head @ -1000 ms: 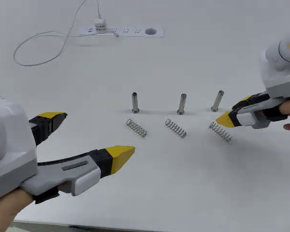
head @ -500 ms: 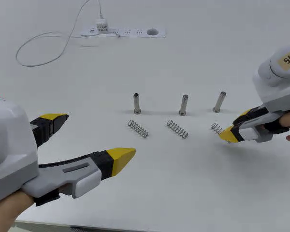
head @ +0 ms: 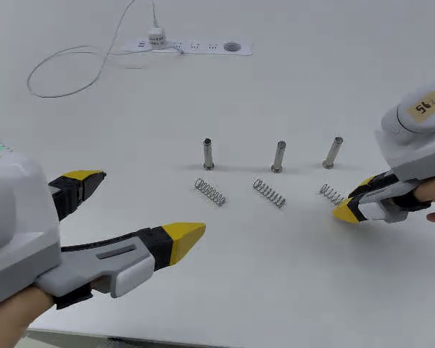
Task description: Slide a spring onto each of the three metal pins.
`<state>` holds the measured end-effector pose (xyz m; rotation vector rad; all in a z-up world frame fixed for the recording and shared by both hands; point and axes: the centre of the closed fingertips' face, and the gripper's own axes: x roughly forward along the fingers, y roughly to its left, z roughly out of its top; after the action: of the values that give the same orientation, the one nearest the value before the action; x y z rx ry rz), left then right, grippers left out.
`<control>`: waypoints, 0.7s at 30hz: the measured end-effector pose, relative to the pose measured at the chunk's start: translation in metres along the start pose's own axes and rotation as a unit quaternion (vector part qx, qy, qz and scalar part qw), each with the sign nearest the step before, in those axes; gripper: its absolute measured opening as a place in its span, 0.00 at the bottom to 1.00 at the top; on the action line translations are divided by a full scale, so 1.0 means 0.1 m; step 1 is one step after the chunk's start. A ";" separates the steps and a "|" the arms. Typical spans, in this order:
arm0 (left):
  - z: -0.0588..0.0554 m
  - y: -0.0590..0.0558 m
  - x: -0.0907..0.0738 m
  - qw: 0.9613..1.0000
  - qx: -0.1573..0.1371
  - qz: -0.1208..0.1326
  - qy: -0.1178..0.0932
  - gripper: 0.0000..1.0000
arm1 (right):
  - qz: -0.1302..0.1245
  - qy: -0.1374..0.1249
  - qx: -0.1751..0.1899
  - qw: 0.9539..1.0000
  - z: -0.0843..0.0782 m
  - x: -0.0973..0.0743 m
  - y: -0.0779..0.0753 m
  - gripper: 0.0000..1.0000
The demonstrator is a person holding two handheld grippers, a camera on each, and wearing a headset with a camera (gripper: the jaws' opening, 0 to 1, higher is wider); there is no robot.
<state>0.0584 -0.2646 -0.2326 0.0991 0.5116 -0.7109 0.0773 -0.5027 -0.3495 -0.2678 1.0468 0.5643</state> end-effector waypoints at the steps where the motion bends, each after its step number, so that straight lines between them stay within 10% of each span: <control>1: 0.00 0.00 0.00 1.000 0.000 0.000 0.000 0.84 | 0.001 0.001 0.000 1.000 0.00 0.01 0.00 0.22; 21: -0.04 -0.04 0.02 1.000 -0.008 -0.008 0.003 0.82 | -0.008 0.003 -0.014 1.000 -0.03 0.04 -0.02 0.11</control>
<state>0.0556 -0.2677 -0.2365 0.0817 0.5247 -0.7231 0.0779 -0.5049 -0.3542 -0.3014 1.0424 0.5642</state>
